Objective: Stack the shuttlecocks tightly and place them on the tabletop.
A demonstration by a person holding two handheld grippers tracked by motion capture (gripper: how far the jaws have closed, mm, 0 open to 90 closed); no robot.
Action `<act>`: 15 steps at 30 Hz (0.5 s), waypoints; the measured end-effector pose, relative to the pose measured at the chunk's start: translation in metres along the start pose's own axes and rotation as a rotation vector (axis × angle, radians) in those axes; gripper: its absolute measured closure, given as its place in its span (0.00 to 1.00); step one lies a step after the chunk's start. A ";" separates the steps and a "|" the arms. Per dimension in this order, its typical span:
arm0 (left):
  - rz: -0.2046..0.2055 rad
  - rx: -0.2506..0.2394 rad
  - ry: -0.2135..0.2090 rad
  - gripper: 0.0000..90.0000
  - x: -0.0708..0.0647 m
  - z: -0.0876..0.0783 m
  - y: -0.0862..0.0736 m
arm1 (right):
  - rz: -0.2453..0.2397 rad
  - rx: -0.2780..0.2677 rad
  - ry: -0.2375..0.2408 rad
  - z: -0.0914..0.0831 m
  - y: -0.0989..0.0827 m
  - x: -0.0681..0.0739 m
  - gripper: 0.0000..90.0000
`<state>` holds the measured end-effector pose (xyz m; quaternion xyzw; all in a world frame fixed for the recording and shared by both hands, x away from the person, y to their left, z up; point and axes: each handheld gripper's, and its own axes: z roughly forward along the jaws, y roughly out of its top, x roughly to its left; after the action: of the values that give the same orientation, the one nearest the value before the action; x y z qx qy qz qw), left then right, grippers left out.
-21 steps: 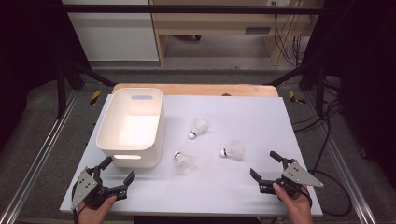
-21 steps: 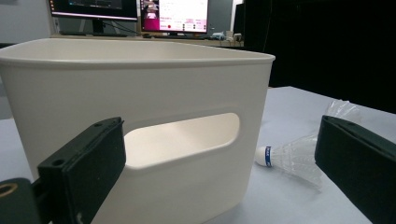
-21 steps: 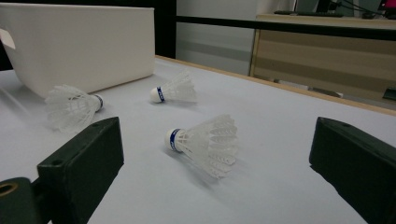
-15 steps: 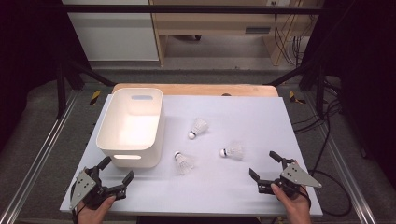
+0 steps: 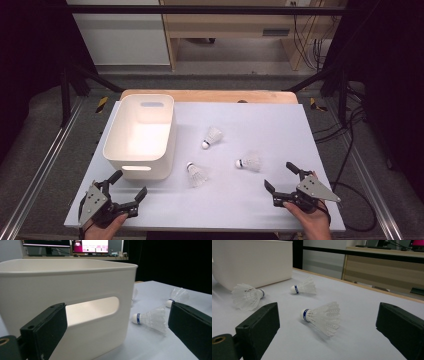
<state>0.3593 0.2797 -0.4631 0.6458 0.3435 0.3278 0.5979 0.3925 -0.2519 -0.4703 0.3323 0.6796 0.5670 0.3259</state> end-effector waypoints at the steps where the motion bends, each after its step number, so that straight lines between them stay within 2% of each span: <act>1: 0.002 0.003 -0.009 0.02 -0.003 0.001 0.000 | 0.000 0.000 0.000 0.000 0.000 0.000 0.06; 8: 0.029 0.024 -0.051 0.02 -0.023 0.009 0.002 | 0.006 0.005 -0.002 -0.003 -0.001 -0.002 0.06; 15: 0.017 0.053 -0.056 0.04 -0.035 0.016 0.003 | 0.016 0.005 -0.014 -0.006 -0.001 -0.004 0.06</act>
<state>0.3535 0.2418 -0.4620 0.6732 0.3296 0.3055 0.5872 0.3894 -0.2583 -0.4698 0.3425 0.6761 0.5656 0.3251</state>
